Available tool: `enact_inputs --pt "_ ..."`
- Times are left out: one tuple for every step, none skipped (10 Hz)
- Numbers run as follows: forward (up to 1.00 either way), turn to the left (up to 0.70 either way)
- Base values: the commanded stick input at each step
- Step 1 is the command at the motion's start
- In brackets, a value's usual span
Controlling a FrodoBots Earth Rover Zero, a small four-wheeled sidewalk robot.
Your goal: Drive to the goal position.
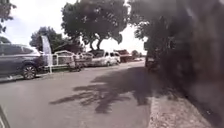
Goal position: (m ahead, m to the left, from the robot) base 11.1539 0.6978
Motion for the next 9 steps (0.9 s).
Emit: enact_inputs --pt "0.70 0.01" --pt "0.70 0.01" --pt "0.70 0.01" --pt "0.70 0.01" --pt "0.70 0.01" --pt "0.70 0.01" --pt "0.70 0.01" --pt "0.70 0.01" --pt "0.70 0.01"
